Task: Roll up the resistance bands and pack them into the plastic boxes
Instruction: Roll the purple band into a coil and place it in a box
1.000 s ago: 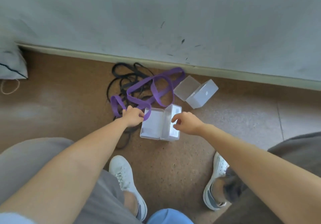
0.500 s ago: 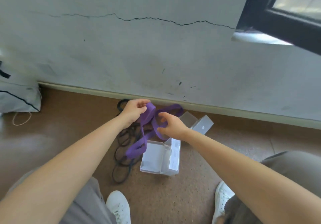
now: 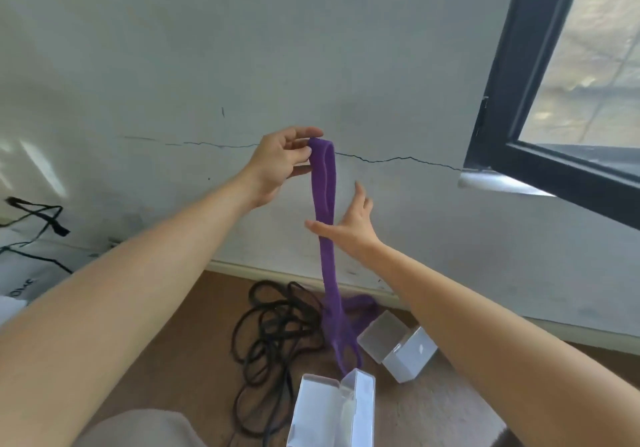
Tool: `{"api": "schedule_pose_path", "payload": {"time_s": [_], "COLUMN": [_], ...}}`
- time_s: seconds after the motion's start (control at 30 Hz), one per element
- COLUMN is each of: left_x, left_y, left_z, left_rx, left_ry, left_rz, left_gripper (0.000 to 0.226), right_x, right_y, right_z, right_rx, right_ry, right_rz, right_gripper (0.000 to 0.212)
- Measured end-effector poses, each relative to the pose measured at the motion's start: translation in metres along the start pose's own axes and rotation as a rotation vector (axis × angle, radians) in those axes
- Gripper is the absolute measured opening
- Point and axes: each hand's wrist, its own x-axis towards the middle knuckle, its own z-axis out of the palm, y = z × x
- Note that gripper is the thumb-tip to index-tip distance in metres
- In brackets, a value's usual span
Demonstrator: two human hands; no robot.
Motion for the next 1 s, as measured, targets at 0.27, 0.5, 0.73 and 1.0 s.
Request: {"api": "schedule_pose_path", "payload": {"time_s": [0.27, 0.5, 0.73, 1.0], "left_x": [0.026, 0.045, 0.04, -0.006], "left_y": [0.11, 0.213, 0.262, 0.202], "left_z": [0.009, 0.006, -0.017, -0.073], "left_rx": [-0.062, -0.222, -0.401, -0.54], "left_ry": [0.018, 0.062, 0.177, 0.278], "left_rz": [0.158, 0.265, 0.27, 0.035], "left_gripper": [0.033, 0.035, 0.034, 0.044], "right_x": [0.035, 0.038, 0.029, 0.011], "right_y": [-0.074, -0.119, -0.161, -0.211], "right_z": [-0.055, -0.094, -0.132, -0.188], "right_rx": [-0.125, -0.027, 0.258, 0.284], "right_ry": [-0.014, -0.024, -0.005, 0.051], "right_rz": [-0.156, -0.143, -0.144, -0.189], "right_gripper": [0.046, 0.019, 0.021, 0.014]}}
